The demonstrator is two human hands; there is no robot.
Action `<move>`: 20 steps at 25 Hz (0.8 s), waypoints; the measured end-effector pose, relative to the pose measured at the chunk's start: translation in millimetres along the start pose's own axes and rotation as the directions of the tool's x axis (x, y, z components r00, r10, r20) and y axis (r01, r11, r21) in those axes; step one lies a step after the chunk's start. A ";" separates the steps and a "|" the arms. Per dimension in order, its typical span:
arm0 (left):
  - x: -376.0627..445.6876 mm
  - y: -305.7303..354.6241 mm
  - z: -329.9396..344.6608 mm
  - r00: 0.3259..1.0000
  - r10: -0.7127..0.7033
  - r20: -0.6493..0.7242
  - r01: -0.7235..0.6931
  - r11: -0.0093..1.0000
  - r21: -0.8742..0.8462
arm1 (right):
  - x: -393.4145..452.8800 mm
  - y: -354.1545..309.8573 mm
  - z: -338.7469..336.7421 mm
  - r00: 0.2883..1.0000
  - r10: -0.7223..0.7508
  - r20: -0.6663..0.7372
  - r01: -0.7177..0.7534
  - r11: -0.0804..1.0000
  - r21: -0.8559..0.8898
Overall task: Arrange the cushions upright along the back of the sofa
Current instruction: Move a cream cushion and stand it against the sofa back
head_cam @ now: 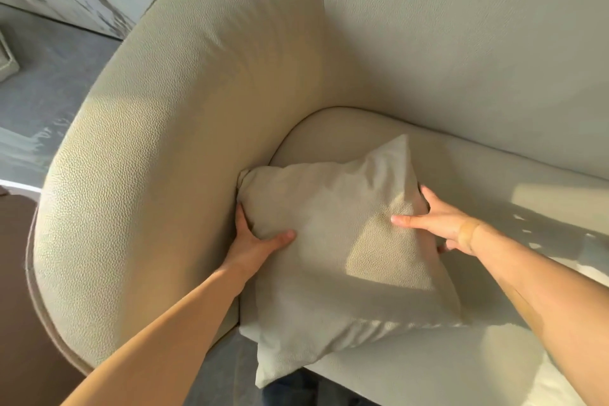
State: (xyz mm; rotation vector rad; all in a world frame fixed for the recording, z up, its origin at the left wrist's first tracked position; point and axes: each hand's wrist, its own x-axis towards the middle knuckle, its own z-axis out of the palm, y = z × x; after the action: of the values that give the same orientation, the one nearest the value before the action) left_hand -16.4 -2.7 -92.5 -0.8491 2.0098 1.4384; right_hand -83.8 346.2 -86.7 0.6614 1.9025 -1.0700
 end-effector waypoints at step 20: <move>-15.4 222.5 17.7 0.904 0.421 0.072 -0.427 0.893 0.142 | -105.4 -53.1 -97.2 0.912 -0.171 -0.373 0.333 0.840 0.429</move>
State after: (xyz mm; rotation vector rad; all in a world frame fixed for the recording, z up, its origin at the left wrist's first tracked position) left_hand -170.6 70.2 52.4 -0.3188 2.3397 1.4786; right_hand -109.5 399.4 54.4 0.9240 2.0486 -1.7403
